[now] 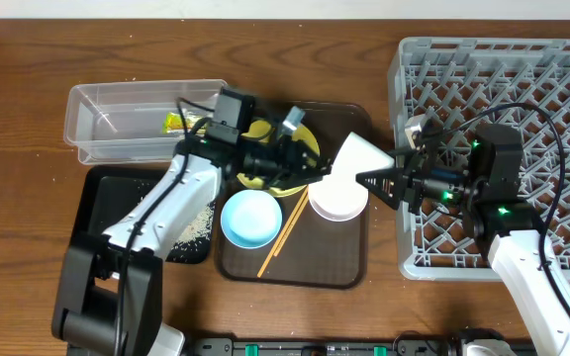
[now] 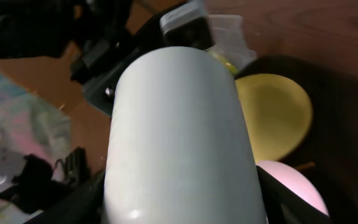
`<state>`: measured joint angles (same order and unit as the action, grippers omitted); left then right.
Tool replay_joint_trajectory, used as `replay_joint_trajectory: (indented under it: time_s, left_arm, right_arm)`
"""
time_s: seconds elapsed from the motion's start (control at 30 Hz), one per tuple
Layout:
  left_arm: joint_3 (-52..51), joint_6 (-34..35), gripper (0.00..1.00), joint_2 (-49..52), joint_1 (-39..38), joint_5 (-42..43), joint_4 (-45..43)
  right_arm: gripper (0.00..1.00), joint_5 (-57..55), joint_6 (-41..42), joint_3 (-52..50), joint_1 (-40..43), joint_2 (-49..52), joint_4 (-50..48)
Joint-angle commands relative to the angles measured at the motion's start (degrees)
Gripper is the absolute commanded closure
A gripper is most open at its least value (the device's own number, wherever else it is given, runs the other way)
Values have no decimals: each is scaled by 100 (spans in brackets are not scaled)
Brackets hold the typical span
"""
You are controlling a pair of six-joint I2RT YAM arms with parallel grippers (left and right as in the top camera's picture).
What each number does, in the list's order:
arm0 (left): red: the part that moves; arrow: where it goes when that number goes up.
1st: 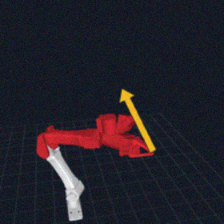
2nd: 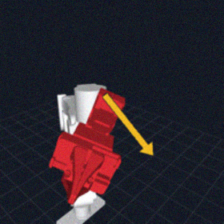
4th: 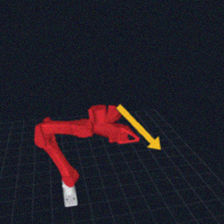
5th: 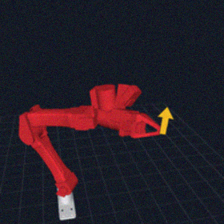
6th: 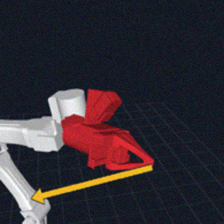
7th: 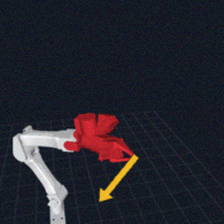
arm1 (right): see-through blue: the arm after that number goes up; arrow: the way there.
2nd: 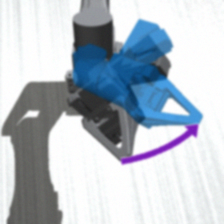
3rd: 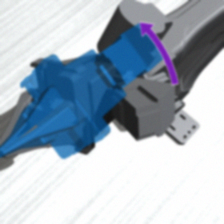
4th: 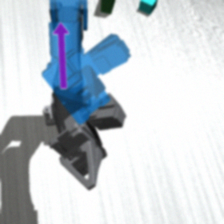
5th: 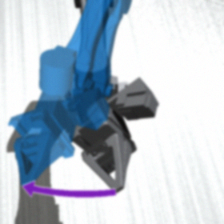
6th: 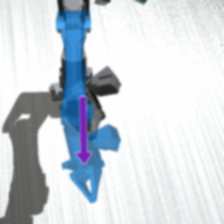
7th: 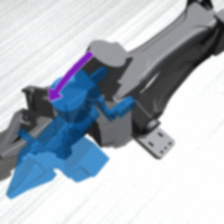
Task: Sort waste into correct bins and load items into the dishwasher rack
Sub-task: 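Place the white cup into the dish rack with the right gripper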
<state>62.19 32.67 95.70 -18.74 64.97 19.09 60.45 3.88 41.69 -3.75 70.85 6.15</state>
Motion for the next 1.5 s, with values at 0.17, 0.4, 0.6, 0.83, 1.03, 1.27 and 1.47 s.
replay_joint_trajectory:
  time_s: [0.17,0.4,0.6,0.83,1.03,1.27,1.47]
  left_arm:
    - [57,-1480,60,-389,461,-2208,1327]
    - [57,-1703,60,-1416,669,-3792,2240]
    - [57,-1703,60,-2118,673,-4970,2820]
    - [57,-1700,60,-2310,673,-5134,2929]
    - [57,-1700,60,-2308,673,-5134,2929]
    - [57,-1700,60,-2308,673,-5134,2931]
    - [57,-1700,60,-2308,673,-5134,2929]
  right_arm:
    - [74,-1458,380,315,42,-485,621]
    - [76,-3506,376,1408,46,-688,2796]
    - [76,-5329,378,2389,160,-675,4500]
    - [75,-6317,376,3060,1080,-396,5886]
    - [75,-6395,225,3394,2076,203,6413]
    - [72,-6640,227,3394,2739,964,6671]
    - [70,-6500,229,3375,2859,1541,6697]
